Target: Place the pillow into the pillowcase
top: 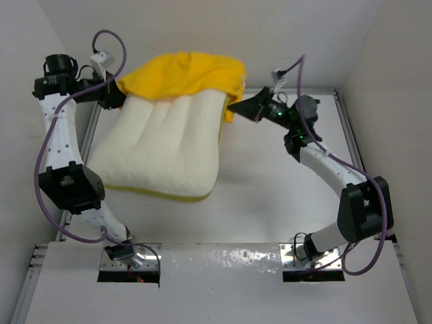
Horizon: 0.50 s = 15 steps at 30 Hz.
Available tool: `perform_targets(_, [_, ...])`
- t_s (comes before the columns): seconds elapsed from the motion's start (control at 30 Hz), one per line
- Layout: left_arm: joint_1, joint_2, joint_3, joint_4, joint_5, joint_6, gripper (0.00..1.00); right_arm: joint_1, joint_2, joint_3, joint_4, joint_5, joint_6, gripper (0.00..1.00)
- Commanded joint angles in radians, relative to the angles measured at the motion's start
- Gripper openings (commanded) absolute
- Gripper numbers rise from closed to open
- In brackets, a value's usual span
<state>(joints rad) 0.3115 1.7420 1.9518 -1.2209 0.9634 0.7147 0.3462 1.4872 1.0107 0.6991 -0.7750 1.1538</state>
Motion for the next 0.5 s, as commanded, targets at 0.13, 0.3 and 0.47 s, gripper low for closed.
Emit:
perform_targets(0.13, [0.006, 0.090, 0.006, 0.066, 0.041, -0.425, 0.00, -0.131, 0.039, -0.084, 0.277, 0.134, 0.365, 0.00])
perform_targets(0.3, [0.038, 0.044, 0.039, 0.252, 0.254, -0.657, 0.00, -0.124, 0.009, -0.003, 0.286, 0.158, 0.460, 0.00])
perform_targets(0.47, [0.032, -0.119, -0.140, 1.669, 0.557, -1.927, 0.00, -0.125, -0.073, 0.213, 0.168, 0.171, 0.547, 0.00])
